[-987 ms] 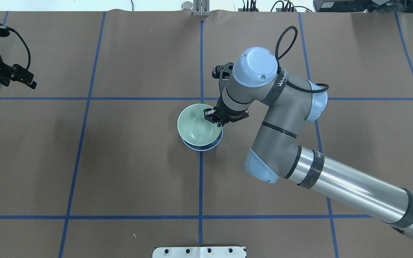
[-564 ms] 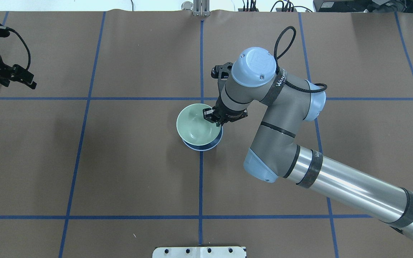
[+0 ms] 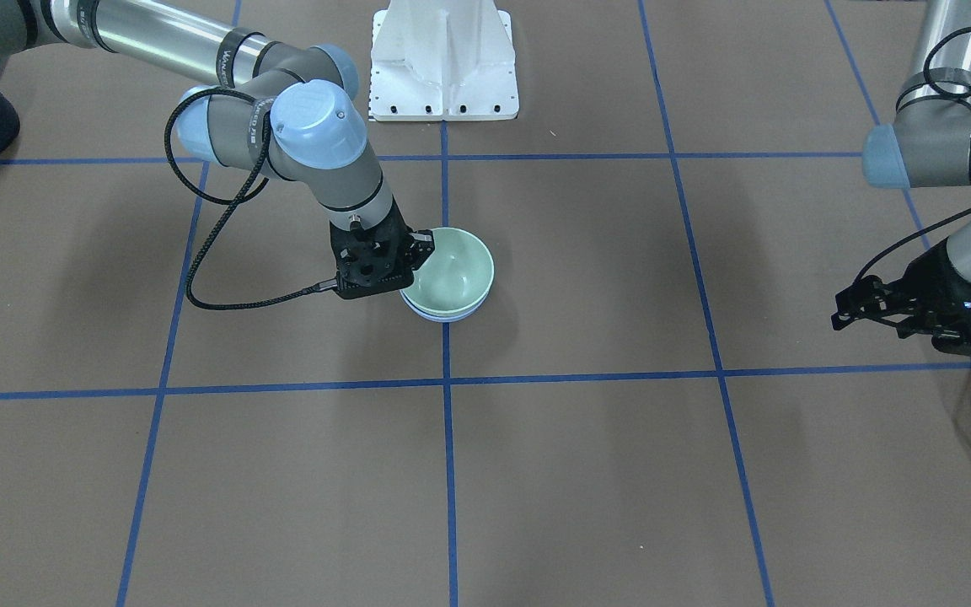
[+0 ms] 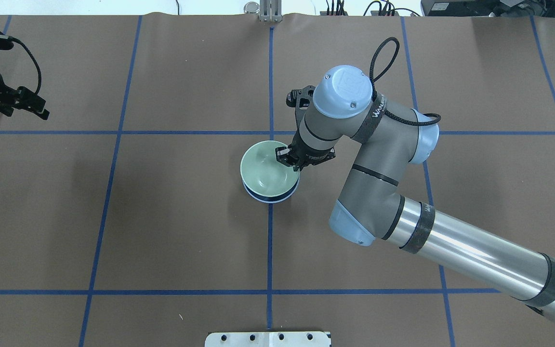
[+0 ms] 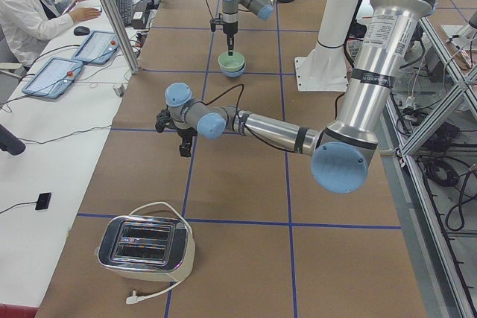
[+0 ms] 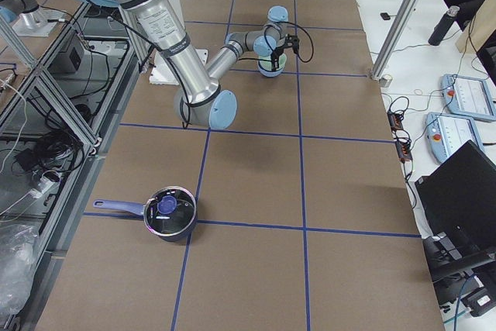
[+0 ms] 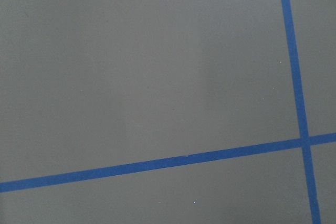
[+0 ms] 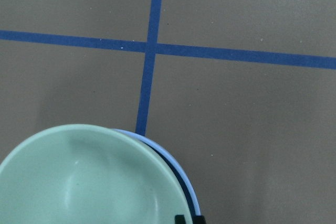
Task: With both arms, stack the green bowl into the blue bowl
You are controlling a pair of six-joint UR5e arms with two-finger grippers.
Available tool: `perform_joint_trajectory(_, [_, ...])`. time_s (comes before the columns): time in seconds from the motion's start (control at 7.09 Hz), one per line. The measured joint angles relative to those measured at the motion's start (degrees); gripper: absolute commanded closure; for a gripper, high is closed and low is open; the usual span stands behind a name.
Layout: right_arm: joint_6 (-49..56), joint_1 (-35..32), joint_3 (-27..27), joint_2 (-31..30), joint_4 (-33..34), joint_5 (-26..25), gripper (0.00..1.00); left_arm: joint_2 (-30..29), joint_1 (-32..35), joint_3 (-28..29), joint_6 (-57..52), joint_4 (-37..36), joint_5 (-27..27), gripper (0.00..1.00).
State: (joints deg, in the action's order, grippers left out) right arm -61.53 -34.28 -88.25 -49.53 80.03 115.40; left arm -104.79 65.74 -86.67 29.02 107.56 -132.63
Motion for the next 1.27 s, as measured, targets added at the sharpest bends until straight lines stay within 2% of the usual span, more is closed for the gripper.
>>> perform_joint_trajectory(0.14, [-0.02, 0.0, 0.0, -0.05, 0.02, 0.0, 1.0, -0.03, 0.0, 0.0, 0.04, -0.04, 0.0, 0.02])
perform_joint_trajectory(0.28, [-0.05, 0.0, 0.0, -0.05, 0.03, 0.0, 0.94, -0.05, 0.0, 0.0, 0.06, -0.06, 0.0, 0.02])
perform_joint_trajectory(0.42, [-0.07, 0.0, 0.01, -0.05, 0.03, 0.0, 0.63, -0.06, 0.0, -0.04, 0.08, -0.06, 0.0, 0.02])
perform_joint_trajectory(0.56, [-0.08, 0.0, 0.01, -0.05, 0.03, 0.0, 0.19, -0.06, 0.0, -0.07, 0.12, -0.05, 0.0, 0.02])
perform_joint_trajectory(0.7, [-0.08, 0.0, 0.01, -0.05, 0.02, 0.0, 0.0, -0.06, 0.0, -0.07, 0.14, -0.01, 0.0, 0.02])
perform_joint_trajectory(1.27, [-0.11, -1.62, -0.47, -0.08, -0.52, 0.47, 0.0, -0.21, 0.05, -0.08, 0.41, 0.09, 0.0, 0.02])
